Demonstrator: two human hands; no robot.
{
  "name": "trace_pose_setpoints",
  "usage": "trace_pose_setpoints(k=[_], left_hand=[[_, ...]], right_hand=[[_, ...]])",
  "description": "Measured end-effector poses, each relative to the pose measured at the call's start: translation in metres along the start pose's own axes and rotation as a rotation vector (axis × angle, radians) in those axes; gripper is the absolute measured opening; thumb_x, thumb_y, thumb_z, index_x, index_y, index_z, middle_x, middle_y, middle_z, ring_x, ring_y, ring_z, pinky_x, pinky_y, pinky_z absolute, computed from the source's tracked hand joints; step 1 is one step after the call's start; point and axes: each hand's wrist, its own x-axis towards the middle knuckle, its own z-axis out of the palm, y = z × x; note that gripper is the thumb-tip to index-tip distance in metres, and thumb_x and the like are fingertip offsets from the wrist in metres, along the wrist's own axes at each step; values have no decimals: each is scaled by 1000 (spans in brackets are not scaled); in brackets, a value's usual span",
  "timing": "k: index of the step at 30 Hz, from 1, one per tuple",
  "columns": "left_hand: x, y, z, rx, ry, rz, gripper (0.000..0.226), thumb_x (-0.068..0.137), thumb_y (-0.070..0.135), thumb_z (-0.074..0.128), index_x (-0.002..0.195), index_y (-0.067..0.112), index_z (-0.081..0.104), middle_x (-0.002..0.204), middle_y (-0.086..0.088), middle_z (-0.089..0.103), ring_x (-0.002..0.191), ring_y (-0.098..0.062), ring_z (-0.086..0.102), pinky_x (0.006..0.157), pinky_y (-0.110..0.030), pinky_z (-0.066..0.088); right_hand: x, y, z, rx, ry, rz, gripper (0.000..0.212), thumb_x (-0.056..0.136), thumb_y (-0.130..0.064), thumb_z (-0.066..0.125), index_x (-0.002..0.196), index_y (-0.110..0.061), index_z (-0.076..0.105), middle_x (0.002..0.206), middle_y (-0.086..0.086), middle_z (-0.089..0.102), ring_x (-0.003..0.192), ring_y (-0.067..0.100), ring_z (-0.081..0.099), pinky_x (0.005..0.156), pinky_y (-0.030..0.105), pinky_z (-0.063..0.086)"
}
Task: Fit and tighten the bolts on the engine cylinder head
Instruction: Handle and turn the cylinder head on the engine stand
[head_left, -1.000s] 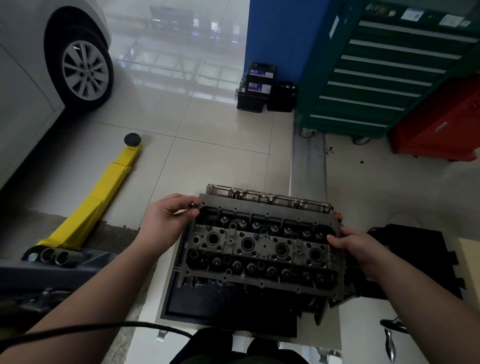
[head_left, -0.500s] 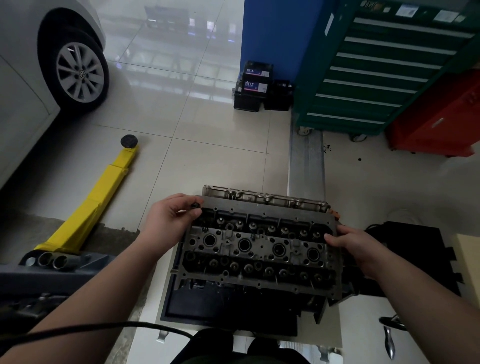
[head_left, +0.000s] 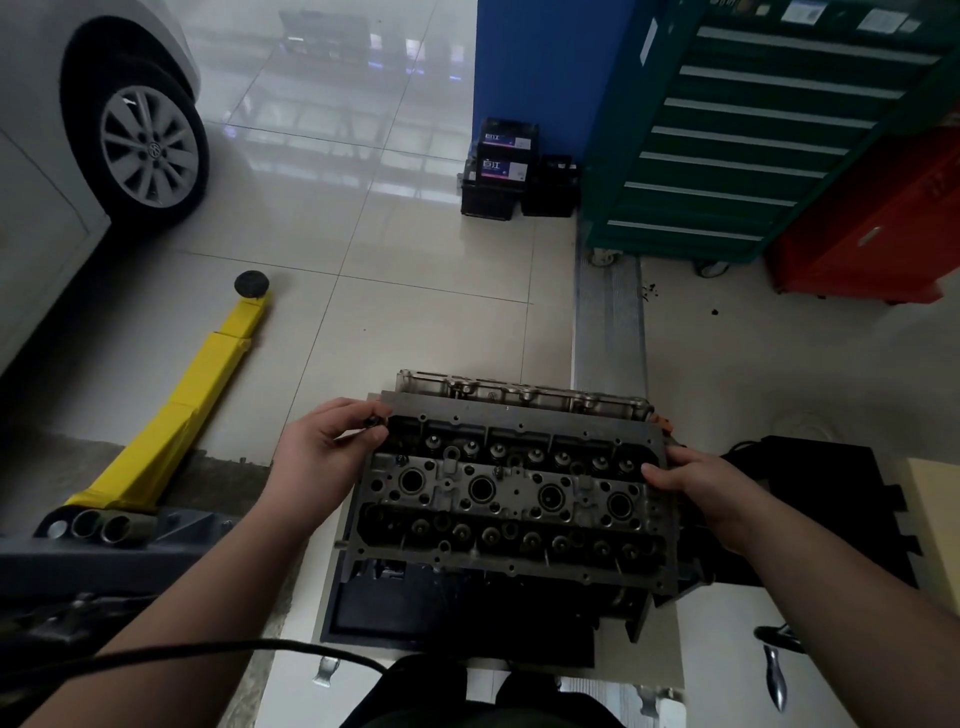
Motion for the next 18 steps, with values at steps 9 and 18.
trace_pose_setpoints(k=[9, 18], left_hand=[[7, 6, -11, -16, 18, 22, 22, 92, 0, 74, 108, 14, 79, 106, 6, 75, 98, 4, 68, 83, -3, 46], [2, -12, -1, 10, -57, -51, 22, 92, 3, 75, 105, 20, 80, 108, 10, 74, 99, 4, 67, 81, -7, 49]], right_hand=[[1, 1, 0, 2, 1, 7, 28, 93, -5, 70, 117, -17, 75, 104, 17, 78, 101, 39, 74, 100, 57, 54], [0, 3, 0, 14, -6, -4, 28, 93, -6, 70, 118, -17, 74, 105, 16, 78, 100, 38, 74, 96, 52, 56]])
